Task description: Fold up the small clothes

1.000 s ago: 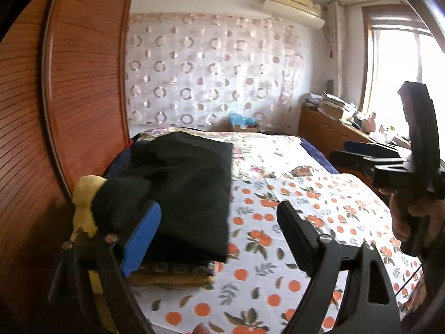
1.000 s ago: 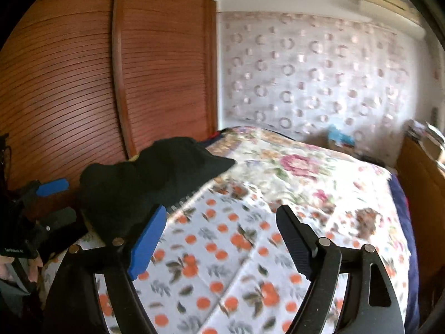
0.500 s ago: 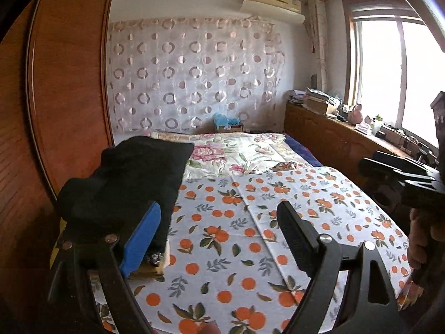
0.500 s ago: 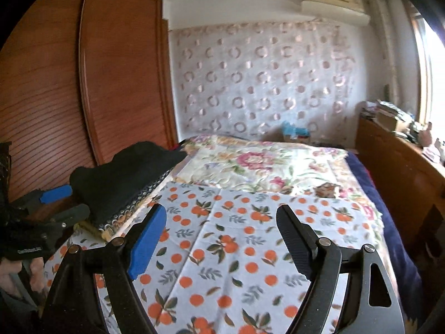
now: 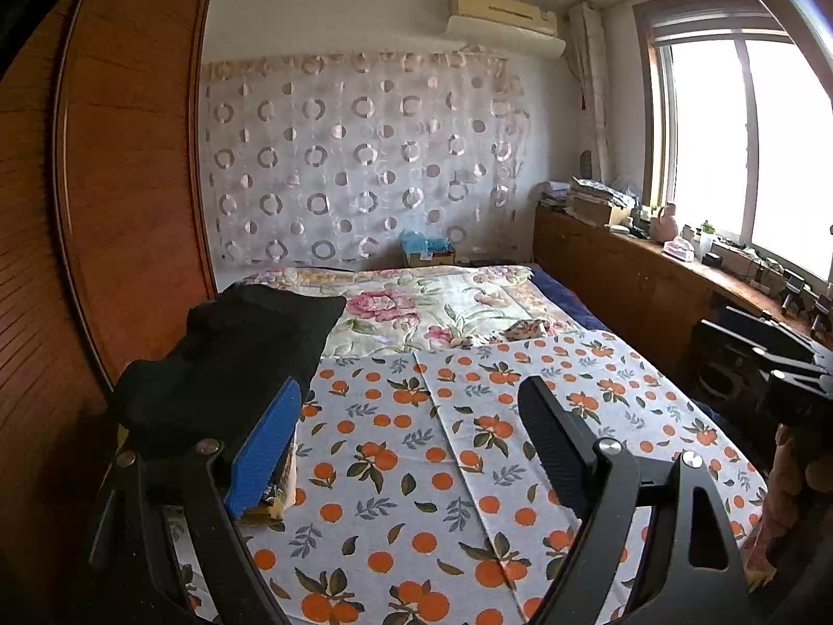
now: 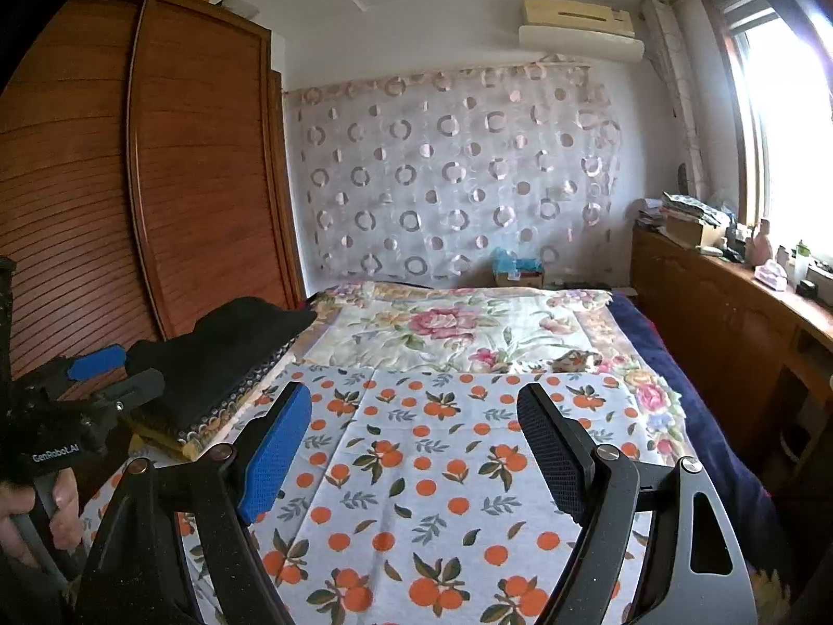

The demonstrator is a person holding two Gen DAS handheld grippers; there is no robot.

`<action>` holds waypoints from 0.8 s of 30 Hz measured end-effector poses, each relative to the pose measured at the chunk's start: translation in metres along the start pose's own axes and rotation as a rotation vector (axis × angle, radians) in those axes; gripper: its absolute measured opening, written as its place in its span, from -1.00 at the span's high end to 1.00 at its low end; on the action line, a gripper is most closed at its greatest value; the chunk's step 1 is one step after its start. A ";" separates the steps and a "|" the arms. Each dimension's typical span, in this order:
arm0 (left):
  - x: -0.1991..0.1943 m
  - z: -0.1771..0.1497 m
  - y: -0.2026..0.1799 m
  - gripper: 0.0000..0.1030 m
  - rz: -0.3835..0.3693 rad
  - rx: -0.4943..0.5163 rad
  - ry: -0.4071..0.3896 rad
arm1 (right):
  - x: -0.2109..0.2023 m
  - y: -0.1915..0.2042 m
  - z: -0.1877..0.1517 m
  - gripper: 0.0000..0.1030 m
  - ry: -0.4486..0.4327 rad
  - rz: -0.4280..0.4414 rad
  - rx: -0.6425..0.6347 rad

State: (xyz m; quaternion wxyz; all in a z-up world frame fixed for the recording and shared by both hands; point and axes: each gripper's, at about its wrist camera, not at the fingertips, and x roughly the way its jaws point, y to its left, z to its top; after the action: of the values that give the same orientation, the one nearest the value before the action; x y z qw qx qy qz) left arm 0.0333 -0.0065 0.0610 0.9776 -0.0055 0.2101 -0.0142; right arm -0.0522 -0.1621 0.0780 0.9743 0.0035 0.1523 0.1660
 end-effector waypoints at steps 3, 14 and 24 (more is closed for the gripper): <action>-0.001 0.000 0.000 -0.67 -0.005 -0.005 0.003 | 0.005 -0.003 -0.003 -0.61 0.000 -0.002 0.005; -0.001 -0.001 0.000 -0.67 0.000 -0.004 0.002 | 0.023 -0.012 -0.005 -0.61 0.006 -0.009 0.007; -0.004 -0.001 0.004 -0.67 0.009 -0.003 -0.006 | 0.020 -0.019 -0.004 -0.61 0.007 -0.008 0.002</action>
State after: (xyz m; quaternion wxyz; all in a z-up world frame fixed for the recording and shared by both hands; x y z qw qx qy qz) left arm 0.0296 -0.0024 0.0611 0.9782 -0.0061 0.2072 -0.0097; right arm -0.0294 -0.1742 0.0670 0.9744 0.0034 0.1558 0.1618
